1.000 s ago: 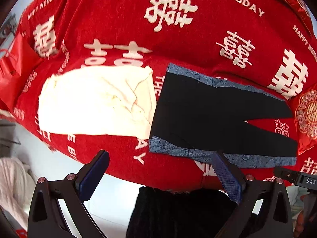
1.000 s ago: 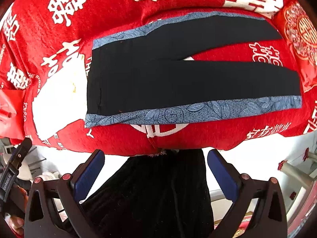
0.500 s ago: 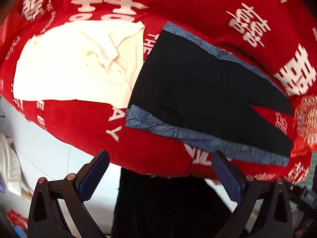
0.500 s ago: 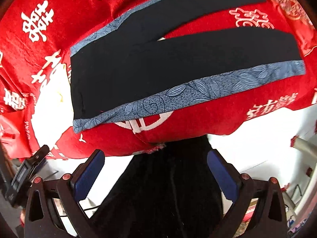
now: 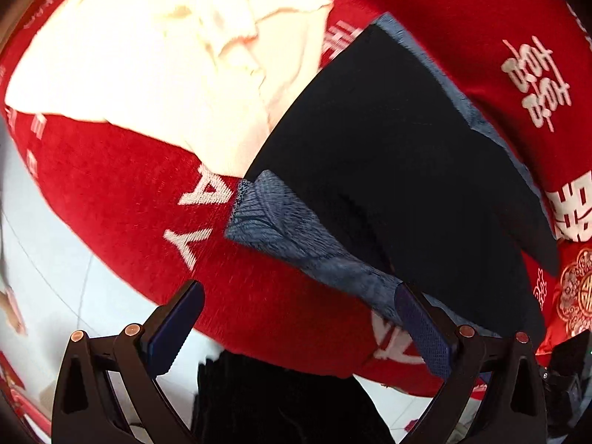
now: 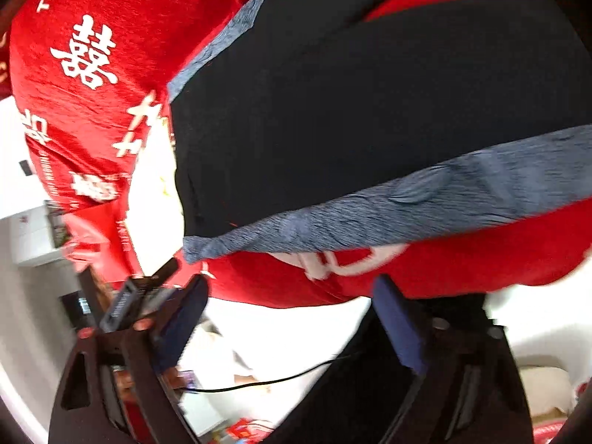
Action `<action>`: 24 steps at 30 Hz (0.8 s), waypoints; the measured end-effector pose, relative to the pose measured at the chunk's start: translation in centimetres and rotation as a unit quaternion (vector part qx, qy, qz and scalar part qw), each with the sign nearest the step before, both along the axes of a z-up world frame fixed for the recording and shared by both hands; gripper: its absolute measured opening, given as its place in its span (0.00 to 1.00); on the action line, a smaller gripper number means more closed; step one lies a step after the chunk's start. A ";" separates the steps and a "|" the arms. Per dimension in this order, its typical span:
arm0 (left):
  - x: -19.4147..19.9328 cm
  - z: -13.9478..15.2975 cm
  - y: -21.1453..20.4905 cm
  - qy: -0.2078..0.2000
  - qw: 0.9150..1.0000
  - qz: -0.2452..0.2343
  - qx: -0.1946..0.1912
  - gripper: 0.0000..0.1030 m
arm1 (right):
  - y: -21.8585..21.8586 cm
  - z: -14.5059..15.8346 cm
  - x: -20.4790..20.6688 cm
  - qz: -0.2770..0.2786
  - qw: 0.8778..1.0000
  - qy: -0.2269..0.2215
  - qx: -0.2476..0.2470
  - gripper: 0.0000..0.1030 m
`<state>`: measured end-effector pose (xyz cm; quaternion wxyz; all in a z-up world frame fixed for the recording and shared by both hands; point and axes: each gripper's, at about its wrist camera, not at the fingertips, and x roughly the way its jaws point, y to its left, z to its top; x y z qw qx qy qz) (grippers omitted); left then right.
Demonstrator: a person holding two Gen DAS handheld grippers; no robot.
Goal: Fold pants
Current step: 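Grasp the grey cuffs of the trouser legs with both grippers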
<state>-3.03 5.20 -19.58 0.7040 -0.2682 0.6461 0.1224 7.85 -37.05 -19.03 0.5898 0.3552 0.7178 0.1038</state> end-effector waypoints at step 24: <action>4.5 -3.4 -2.8 -0.054 0.995 -0.059 -0.054 0.55 | -5.8 -6.4 -3.6 -0.202 0.969 -0.072 0.121 0.83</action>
